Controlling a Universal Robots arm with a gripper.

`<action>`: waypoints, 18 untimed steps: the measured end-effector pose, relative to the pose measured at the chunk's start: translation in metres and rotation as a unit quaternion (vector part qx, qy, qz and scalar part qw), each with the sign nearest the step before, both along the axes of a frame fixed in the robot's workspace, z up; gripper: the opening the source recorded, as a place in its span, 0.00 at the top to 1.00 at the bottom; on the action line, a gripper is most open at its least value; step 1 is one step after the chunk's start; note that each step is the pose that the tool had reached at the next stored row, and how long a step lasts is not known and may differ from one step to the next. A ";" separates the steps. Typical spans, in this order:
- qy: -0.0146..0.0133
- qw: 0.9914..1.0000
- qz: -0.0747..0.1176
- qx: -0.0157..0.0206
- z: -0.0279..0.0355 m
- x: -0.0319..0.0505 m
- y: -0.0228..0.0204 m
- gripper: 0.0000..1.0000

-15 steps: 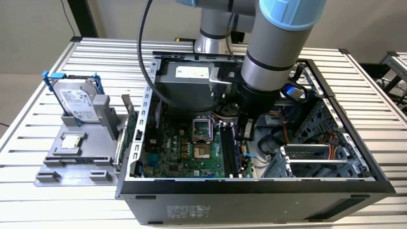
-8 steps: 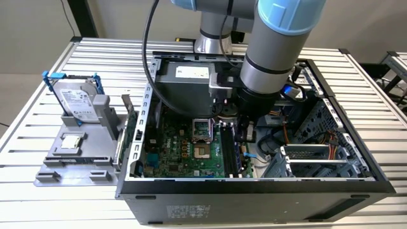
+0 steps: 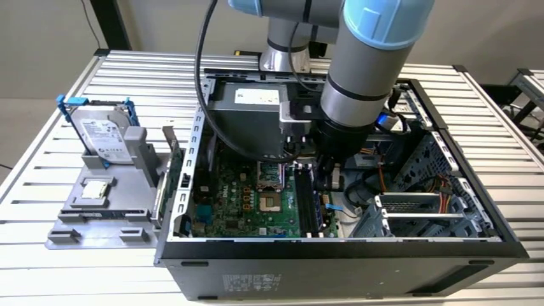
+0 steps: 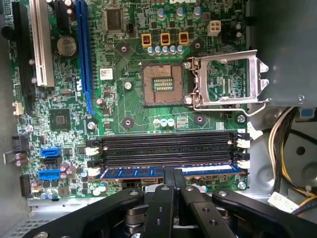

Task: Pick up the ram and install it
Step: 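Press down the ram until it locks into place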

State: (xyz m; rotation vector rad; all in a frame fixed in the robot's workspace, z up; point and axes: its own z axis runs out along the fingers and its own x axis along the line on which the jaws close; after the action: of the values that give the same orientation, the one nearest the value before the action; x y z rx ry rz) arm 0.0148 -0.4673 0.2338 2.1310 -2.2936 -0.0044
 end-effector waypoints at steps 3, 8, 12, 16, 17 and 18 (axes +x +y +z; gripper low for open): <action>0.000 1.000 0.005 0.000 -0.0051 0.0000 -0.0007 1.00; 0.000 1.000 0.005 -0.001 -0.0138 -0.0001 -0.0009 1.00; 0.000 1.000 0.006 0.001 -0.0104 -0.0002 0.0003 1.00; 0.000 1.000 0.006 0.000 0.0087 -0.0003 -0.0002 1.00; 0.000 1.000 0.006 0.000 0.0134 -0.0003 -0.0003 1.00; 0.000 1.000 0.006 0.000 0.0177 -0.0004 -0.0003 1.00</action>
State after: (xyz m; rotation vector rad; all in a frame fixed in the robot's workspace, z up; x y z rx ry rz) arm 0.0145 -0.4675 0.2515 2.1436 -2.2815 -0.0041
